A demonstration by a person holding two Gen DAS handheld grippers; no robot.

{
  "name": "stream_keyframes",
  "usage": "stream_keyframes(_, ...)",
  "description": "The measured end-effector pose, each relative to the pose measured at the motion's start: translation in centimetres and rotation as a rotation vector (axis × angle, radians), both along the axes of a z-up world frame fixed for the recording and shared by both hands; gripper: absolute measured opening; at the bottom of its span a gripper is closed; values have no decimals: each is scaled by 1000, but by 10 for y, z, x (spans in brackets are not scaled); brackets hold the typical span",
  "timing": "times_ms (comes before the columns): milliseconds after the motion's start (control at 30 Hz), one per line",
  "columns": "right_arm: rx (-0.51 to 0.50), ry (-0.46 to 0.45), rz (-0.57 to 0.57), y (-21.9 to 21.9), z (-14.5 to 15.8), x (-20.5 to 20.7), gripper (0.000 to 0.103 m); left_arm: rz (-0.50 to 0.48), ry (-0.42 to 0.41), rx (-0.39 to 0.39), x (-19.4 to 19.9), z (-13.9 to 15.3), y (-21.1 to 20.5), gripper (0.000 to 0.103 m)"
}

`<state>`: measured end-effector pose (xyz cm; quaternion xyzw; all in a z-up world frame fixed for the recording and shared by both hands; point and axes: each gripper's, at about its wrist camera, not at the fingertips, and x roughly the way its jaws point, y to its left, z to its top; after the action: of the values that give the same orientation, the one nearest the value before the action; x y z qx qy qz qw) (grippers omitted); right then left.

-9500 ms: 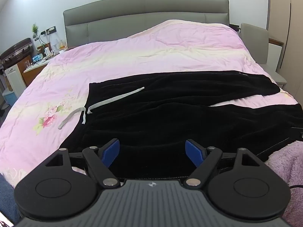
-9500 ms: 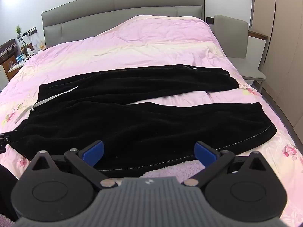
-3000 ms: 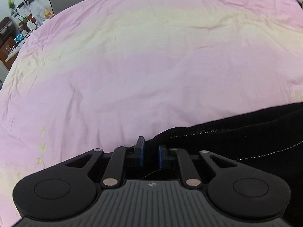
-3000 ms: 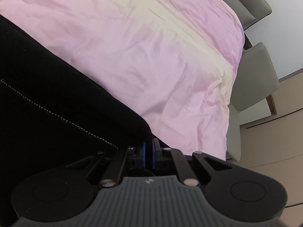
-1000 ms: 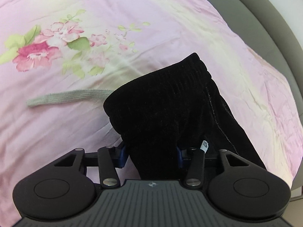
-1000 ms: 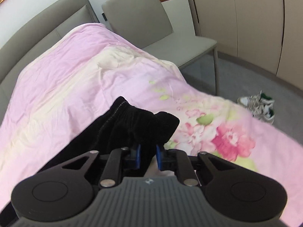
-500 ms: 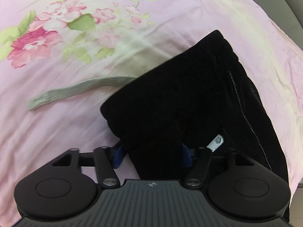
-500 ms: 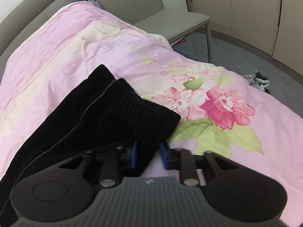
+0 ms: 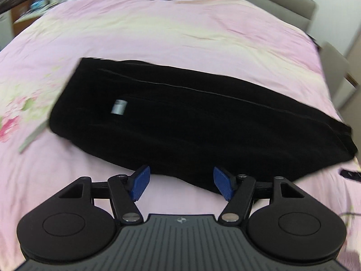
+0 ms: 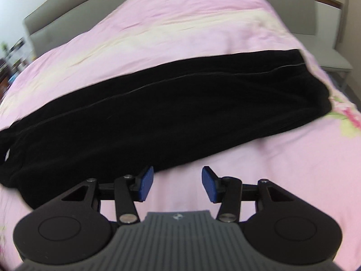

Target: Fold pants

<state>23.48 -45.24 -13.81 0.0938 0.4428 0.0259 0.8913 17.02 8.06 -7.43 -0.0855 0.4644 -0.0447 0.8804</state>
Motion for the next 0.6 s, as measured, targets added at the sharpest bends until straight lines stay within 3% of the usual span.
stream_keyframes(133,0,-26,109,51,-5,-22,44,-128,-6,48,-19,-26,-57,76)
stream_keyframes(267,79,-11,114,83,-21,-35,44,-204,-14,111,-43,-66,-106,76)
stream_keyframes(400,154,19,88,107,-43,-45,44,-206,-46,238,-44,-102,-141,76)
stream_keyframes(600,46,-22,170,141,-61,-50,45,-152,-204,381,-32,-113,-179,74)
